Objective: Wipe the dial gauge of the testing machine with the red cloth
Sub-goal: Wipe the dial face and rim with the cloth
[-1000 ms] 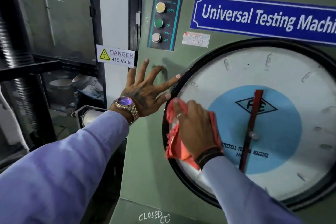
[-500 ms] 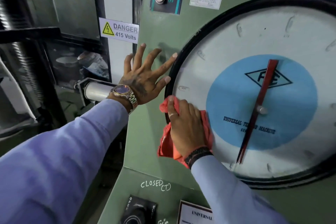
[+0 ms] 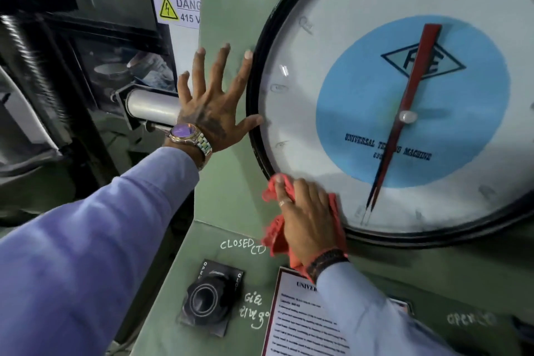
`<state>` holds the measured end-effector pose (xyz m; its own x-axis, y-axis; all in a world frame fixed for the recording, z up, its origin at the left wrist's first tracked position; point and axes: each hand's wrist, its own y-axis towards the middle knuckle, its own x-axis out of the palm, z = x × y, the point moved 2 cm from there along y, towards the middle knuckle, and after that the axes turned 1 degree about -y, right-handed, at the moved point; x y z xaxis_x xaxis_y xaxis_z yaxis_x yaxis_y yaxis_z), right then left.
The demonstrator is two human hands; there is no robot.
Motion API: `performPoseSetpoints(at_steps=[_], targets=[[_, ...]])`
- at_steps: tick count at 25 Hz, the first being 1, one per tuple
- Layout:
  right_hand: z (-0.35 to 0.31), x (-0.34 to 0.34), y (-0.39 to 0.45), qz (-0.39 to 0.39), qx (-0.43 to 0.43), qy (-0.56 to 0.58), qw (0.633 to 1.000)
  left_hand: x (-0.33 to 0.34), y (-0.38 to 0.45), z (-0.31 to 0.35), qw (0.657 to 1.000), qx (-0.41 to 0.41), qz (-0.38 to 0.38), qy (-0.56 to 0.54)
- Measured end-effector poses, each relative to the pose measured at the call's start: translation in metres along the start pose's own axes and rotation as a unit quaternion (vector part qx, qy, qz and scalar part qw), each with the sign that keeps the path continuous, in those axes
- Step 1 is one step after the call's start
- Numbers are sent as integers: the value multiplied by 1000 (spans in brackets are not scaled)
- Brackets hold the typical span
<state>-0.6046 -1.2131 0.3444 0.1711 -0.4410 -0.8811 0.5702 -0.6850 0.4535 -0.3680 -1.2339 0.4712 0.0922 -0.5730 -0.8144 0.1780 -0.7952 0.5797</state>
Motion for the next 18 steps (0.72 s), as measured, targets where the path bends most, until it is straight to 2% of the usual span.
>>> performPoseSetpoints(at_steps=[2,5,8,11,14,18], targets=[[6,7,-20,-41,5,-12,999,3,-8,12,999,28,14,17],[-6,16,1,-22,27,14,999,10,-17,41,995,81,45,36],[23,28,-31,-30,13,4,999,16,-23,74,991,123,41,14],[32,33,-51,-32,30,-9,999,25,-30,110,995,94,11,-34],[20,39,-32,4,22,13,1000,37,-39,139,996,62,4,-62],[72,40,-80,-38,8,-12,999,42,-45,159,996,68,-11,-54]])
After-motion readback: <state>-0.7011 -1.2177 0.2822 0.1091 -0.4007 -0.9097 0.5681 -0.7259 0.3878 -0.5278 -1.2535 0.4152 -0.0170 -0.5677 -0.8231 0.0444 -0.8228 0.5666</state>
